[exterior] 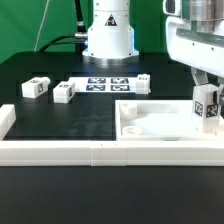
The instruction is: Assemble one leg
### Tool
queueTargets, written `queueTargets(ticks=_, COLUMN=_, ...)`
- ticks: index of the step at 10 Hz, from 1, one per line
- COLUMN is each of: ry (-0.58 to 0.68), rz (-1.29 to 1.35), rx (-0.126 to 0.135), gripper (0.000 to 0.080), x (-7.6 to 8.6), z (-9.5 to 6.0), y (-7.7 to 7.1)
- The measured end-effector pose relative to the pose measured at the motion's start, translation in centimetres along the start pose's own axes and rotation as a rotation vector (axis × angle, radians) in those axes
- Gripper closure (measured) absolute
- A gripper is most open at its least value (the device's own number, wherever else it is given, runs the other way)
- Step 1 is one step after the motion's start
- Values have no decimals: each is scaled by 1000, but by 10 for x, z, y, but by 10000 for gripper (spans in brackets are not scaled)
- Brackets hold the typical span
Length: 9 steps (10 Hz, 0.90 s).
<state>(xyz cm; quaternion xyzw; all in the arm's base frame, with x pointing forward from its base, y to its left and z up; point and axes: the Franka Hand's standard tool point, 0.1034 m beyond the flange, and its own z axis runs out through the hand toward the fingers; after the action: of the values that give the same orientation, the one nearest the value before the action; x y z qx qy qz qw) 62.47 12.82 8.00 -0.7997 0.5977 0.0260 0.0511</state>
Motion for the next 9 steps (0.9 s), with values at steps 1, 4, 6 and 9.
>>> queueTargets(ticks=1, ry=0, rz=-34, rx=0, gripper=505, x=0, z=0, y=0)
queueTargets(ticks=4, ry=-17, rz=-293, rx=-39, gripper=265, x=-3, z=-1, y=1)
queueTargets(ticks=6, ry=-26, rz=-549, rx=-45, gripper=175, x=-2, z=6, y=3)
queueTargets(ticks=9, ry=-32, rz=-938, rx=-41, gripper=151, x=2, z=6, y=2)
